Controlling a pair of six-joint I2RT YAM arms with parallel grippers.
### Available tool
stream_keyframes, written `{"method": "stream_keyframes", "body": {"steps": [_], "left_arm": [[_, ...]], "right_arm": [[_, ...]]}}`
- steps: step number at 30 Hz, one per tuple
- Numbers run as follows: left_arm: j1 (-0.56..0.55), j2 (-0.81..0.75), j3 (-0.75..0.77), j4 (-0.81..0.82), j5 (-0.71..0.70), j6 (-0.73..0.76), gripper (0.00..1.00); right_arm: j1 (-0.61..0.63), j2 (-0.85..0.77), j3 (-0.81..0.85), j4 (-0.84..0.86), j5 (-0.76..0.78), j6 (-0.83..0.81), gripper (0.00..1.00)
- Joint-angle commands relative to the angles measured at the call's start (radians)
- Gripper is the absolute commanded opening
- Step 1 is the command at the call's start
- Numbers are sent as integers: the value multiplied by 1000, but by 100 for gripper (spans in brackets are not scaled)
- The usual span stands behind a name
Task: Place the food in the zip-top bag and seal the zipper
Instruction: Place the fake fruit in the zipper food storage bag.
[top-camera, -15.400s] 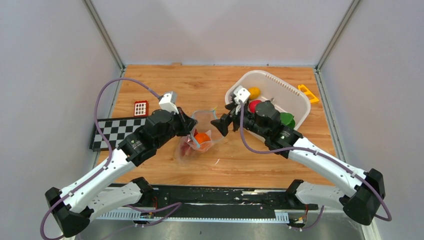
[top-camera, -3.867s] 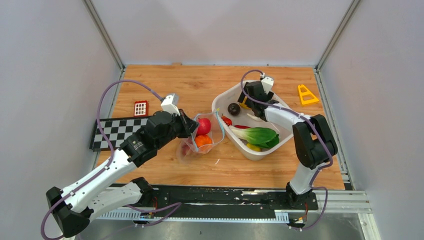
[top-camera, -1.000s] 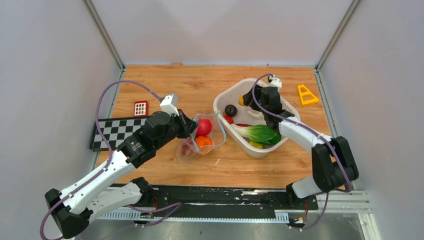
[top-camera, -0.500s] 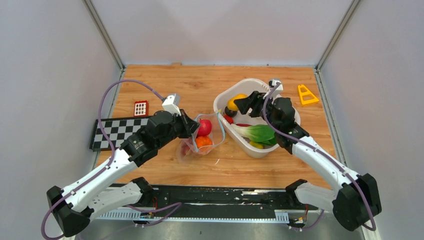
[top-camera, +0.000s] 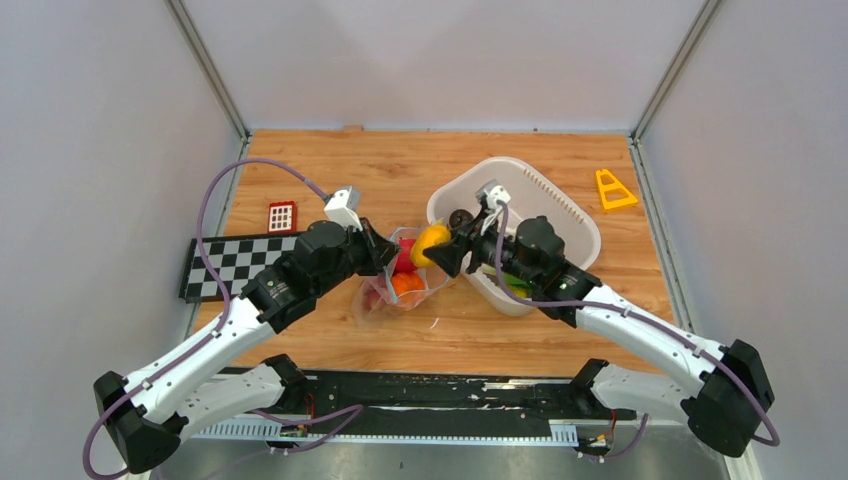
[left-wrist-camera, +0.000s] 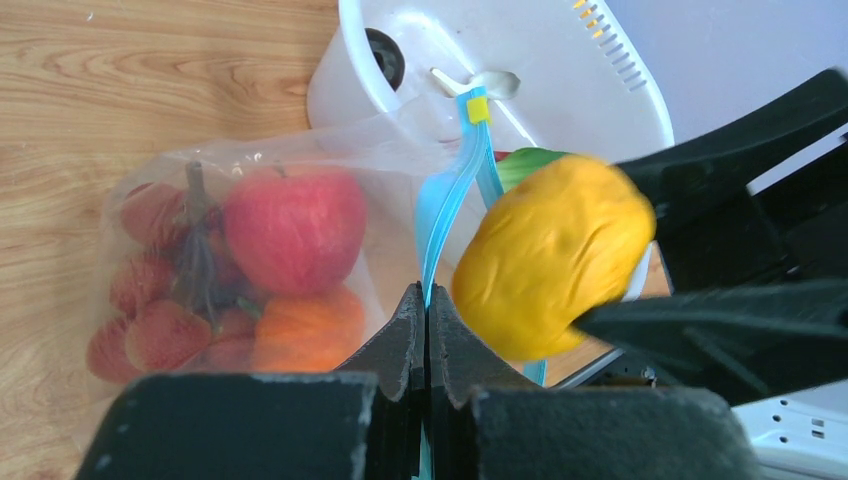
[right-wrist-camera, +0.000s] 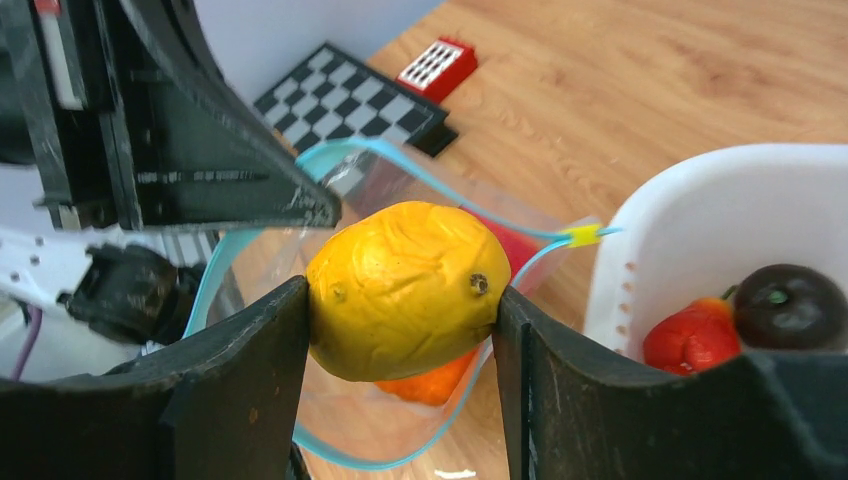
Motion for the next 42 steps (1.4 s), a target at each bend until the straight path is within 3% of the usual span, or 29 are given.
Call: {"method": "stream_keyframes", "body": {"steps": [1, 7, 12, 15, 20, 26, 29, 32, 39, 42], "left_arm": [[0, -23, 27, 31, -5, 16, 0], [-1, -40, 25, 26, -11, 13, 0], [-1, -61, 16, 28, -27, 5, 0], [-1, -71, 15, 28, -40, 5, 0], [-1, -89, 5, 25, -60, 1, 0], [0, -94, -1, 25, -76, -1, 0], [-1, -95, -1, 22, -81, -2, 0], [0, -95, -2, 9, -98, -9, 0], [0, -93, -7, -2, -112, -16, 0], [1, -87, -4, -18, -122, -16, 0]], "right_arm": [[72, 43, 44, -36, -11, -100, 31], [163, 141, 102, -76, 16, -161, 33], [185, 207, 145, -57, -86, -153, 39], [190, 242, 169, -66, -147, -154, 51], [190, 237, 176, -81, -121, -160, 73], [190, 226, 198, -131, -77, -175, 81], [190, 212, 198, -133, -74, -167, 81], [190, 202, 201, -135, -60, -155, 73], [190, 209, 270, -345, 15, -177, 53], [189, 157, 273, -375, -6, -193, 49]]}}
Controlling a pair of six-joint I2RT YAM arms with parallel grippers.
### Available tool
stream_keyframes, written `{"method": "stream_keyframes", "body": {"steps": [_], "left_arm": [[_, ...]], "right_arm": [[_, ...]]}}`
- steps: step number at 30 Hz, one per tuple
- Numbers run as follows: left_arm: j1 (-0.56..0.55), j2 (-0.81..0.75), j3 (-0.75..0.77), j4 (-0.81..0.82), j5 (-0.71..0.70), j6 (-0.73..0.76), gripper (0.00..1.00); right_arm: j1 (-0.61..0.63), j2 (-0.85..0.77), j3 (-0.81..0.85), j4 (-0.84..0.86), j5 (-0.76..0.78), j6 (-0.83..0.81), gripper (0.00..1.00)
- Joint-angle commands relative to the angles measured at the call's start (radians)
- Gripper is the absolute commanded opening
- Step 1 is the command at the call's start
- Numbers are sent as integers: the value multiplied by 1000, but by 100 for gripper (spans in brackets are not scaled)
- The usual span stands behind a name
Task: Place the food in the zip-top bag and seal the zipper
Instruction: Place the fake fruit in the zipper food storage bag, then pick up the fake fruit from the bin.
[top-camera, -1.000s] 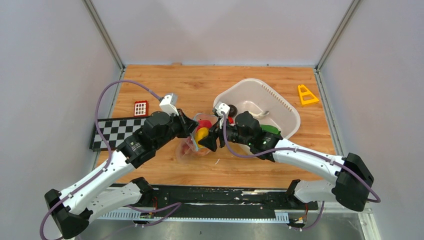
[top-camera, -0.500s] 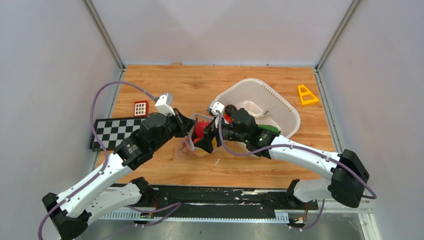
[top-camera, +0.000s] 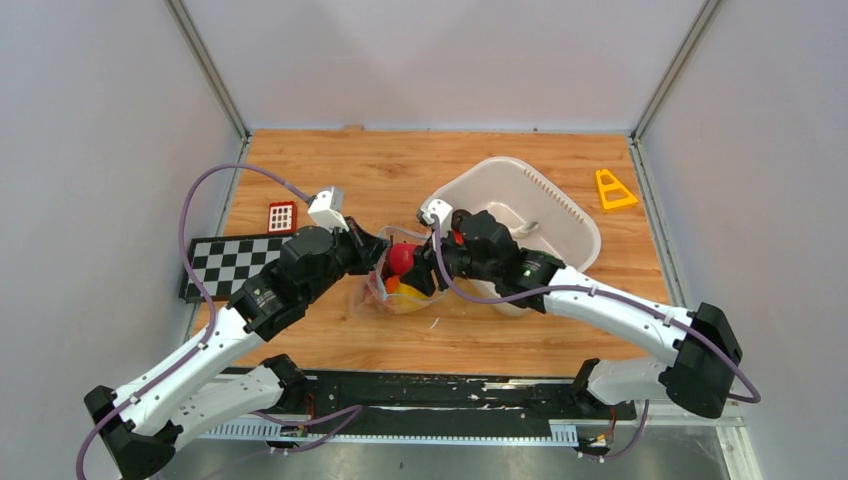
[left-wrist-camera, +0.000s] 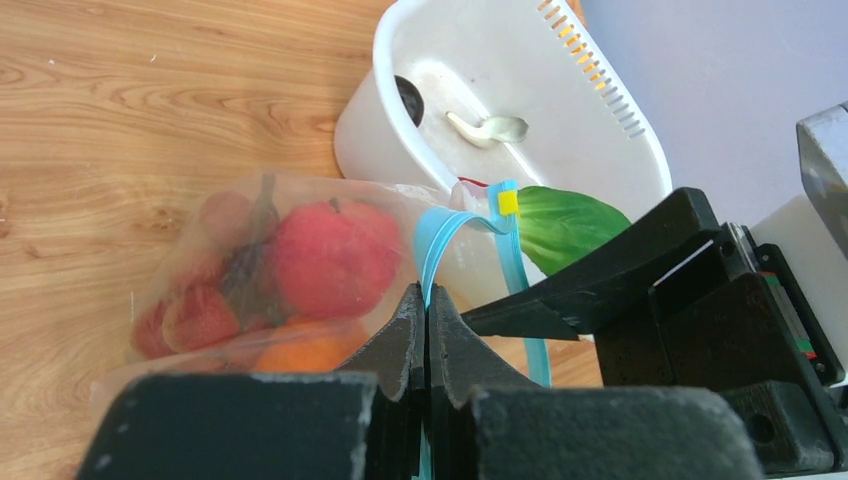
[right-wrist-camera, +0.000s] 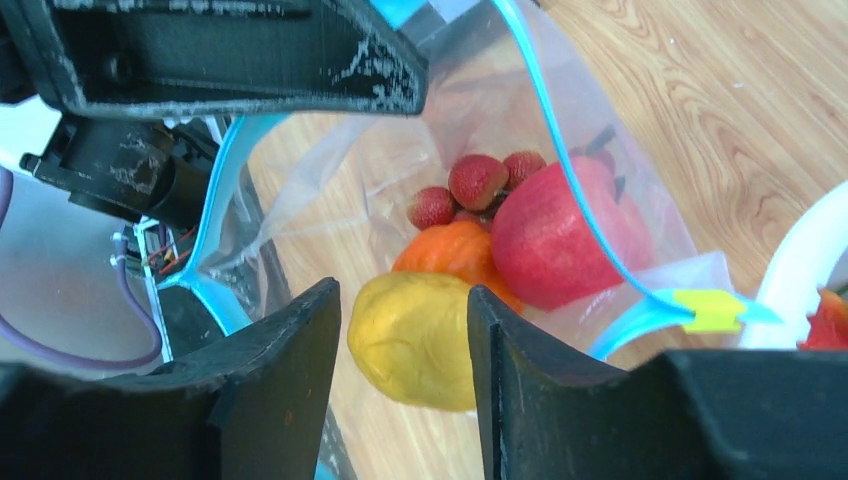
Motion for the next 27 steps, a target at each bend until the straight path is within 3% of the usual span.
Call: {"method": "stream_keyframes", "body": {"steps": [1, 6, 10, 13, 20, 27], "left_arm": [[0, -8, 2, -5, -36, -13, 0], [-1, 10, 16, -37, -74, -31, 0], [1, 14, 33, -78, -108, -31, 0], [-1, 4, 20, -72, -112, -37, 0], [0, 3, 28, -66, -110, -37, 0], [1, 14, 25, -52, -81, -43, 0]], "right_arm": [[6, -103, 31, -56, 6, -30, 49], [6, -220, -15, 73, 23, 9, 50], [-3, -276, -8, 47, 317, -26, 56], [-114, -262, -4, 16, 446, -13, 57], [-490, -12, 64, -95, 104, 131, 67], [-553, 327, 240, -209, -54, 95, 75]]}}
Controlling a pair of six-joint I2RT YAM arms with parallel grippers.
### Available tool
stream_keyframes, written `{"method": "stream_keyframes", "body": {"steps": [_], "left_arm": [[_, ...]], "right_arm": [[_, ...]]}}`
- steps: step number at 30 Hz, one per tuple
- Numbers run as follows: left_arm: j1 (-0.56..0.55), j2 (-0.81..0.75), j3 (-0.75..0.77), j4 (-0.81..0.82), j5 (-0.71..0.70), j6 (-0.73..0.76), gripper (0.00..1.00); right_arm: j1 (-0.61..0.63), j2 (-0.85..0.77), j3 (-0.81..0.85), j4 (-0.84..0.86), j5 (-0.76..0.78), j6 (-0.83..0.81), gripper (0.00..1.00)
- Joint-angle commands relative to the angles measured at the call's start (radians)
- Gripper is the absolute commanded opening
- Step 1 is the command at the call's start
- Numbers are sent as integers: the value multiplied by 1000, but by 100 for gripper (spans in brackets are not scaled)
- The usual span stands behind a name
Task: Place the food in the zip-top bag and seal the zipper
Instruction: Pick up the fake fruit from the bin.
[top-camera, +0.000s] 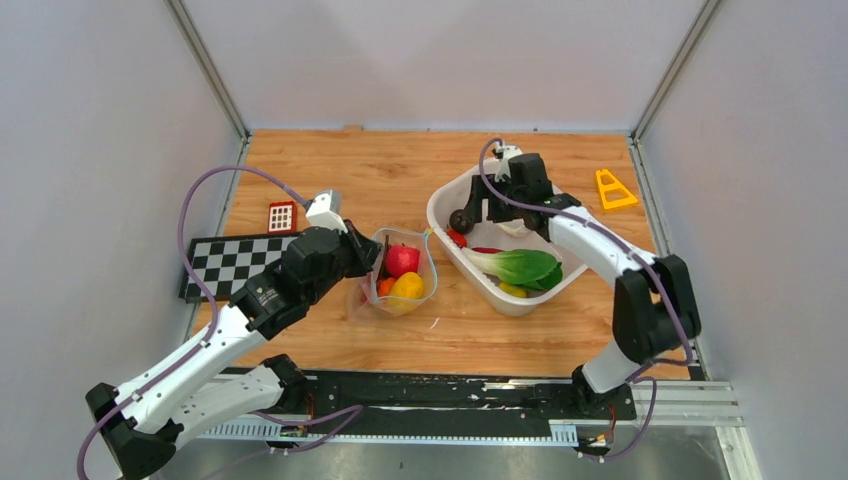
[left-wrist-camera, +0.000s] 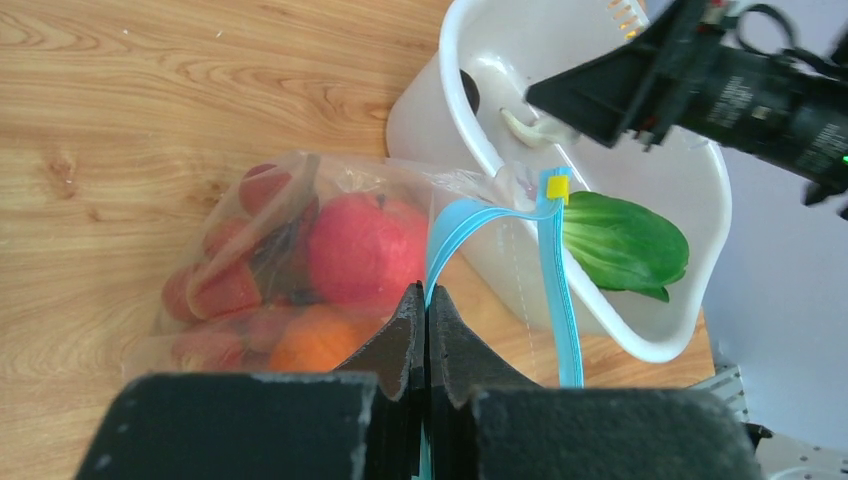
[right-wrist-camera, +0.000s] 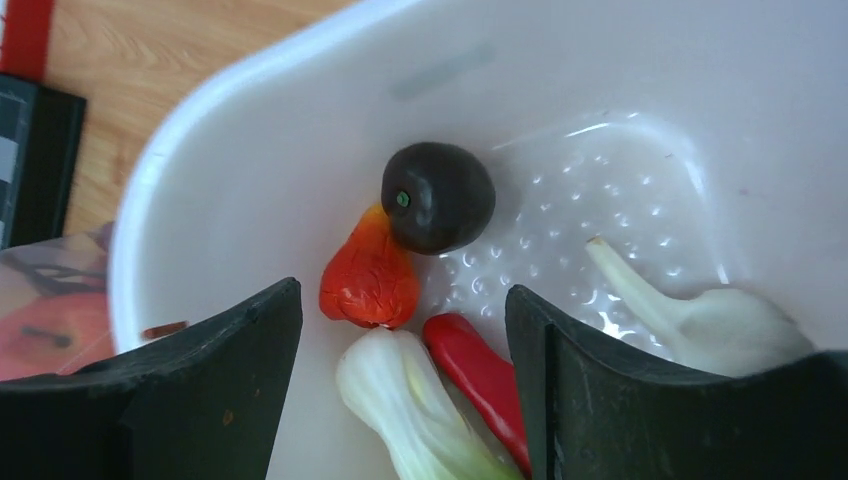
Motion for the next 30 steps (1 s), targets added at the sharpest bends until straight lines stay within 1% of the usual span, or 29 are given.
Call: {"method": "stream_keyframes", "body": {"steps": [1, 5, 8, 11, 15, 16, 20, 24, 26, 30], "left_arm": [[0, 3, 25, 21, 3, -16, 0], [0, 15, 29, 26, 15, -16, 0], [0, 19, 30, 28, 11, -14, 0], [0, 24, 31, 33, 16, -12, 0], [0, 31, 33, 34, 18, -7, 0], [-1, 32, 34, 34, 20, -4, 0], [0, 29, 37, 31, 20, 0, 0], [0, 20, 35, 26, 19, 1, 0], [-1, 15, 33, 23, 16, 1, 0], [0, 11, 33, 25, 18, 2, 0]], "right_arm": [[-8, 134, 130, -87, -151, -13, 75], [-12, 234, 184, -75, -209, -23, 78], [-13, 310, 220, -78, -213, -39, 79], [-11, 377, 263, -117, -176, -58, 80], [-11, 432, 285, -126, -114, -70, 80], [-11, 439, 287, -126, -98, -71, 78], [-12, 442, 271, -103, -50, -70, 60], [-13, 381, 209, -43, 0, -49, 46], [-18, 329, 159, -5, 17, -34, 42], [-33, 225, 78, 64, 36, 2, 40]]}}
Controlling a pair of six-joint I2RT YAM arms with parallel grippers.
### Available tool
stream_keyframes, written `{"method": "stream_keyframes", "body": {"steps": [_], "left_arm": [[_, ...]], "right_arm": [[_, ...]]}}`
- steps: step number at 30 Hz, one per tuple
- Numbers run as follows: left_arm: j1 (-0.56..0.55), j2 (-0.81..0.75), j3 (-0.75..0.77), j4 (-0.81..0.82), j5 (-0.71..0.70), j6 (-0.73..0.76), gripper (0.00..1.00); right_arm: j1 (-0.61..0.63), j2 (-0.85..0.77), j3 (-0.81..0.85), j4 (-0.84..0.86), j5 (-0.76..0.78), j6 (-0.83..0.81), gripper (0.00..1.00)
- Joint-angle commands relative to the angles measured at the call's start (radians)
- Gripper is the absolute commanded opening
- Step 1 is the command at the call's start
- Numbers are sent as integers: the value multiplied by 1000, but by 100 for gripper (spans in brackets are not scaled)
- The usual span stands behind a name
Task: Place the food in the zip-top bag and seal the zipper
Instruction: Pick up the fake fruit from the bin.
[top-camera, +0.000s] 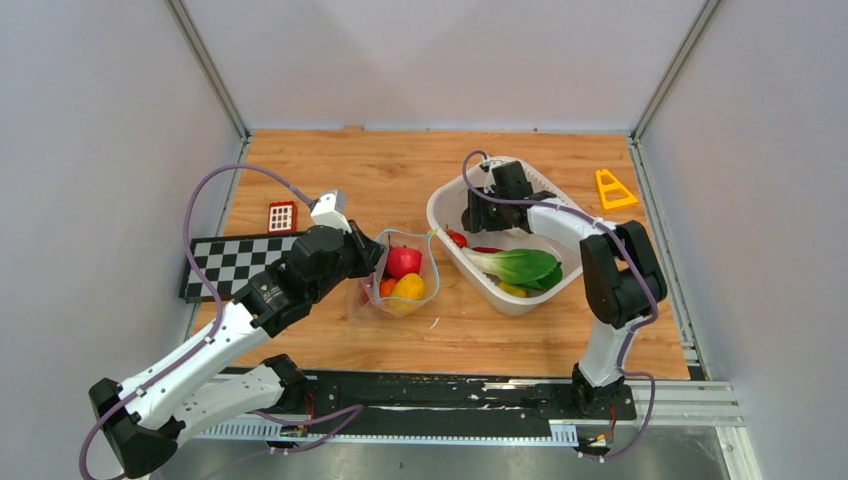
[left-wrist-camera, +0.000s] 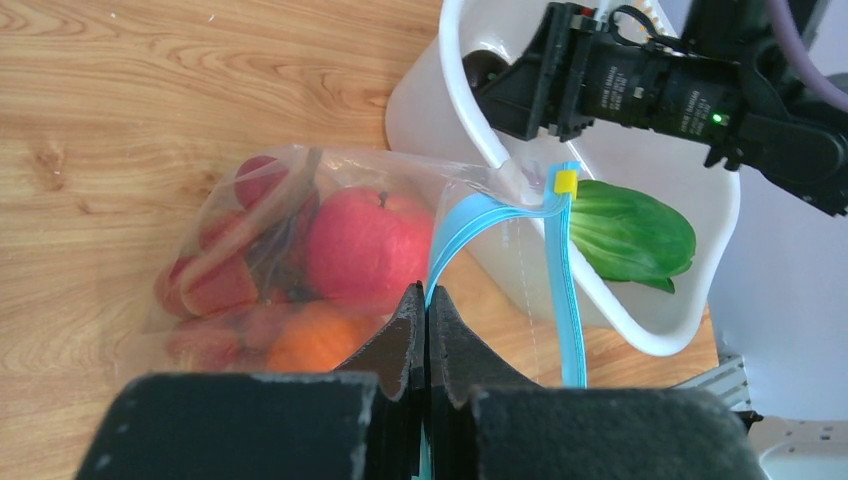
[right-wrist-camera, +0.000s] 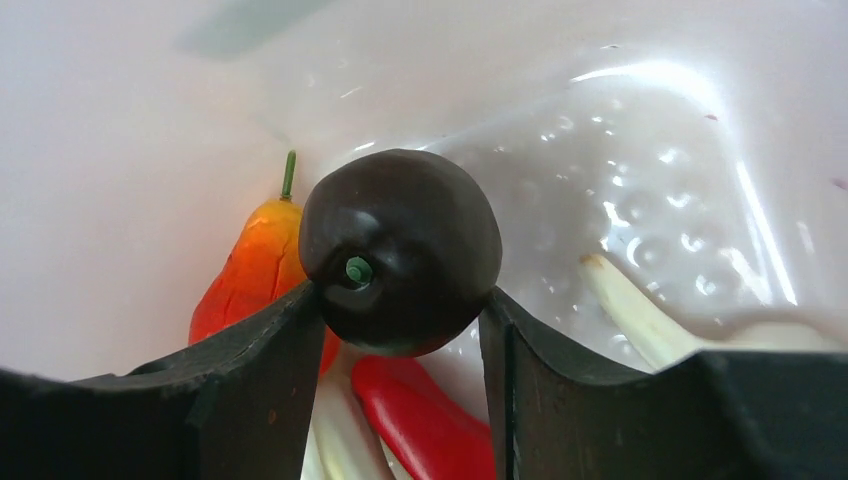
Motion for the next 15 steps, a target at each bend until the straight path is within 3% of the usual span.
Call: {"method": "stream_keyframes", "body": {"steps": [1, 6, 15], "left_arm": [[1, -16, 33, 26, -1, 6, 0], [0, -10, 35, 34, 13, 8, 0], [0, -19, 25, 36, 32, 7, 0]], "right_arm": [[-23, -150, -66, 134, 60, 53, 39], [-43, -219, -127, 156, 90, 104, 38], [-54, -428, -238, 236, -38, 159, 38]]}}
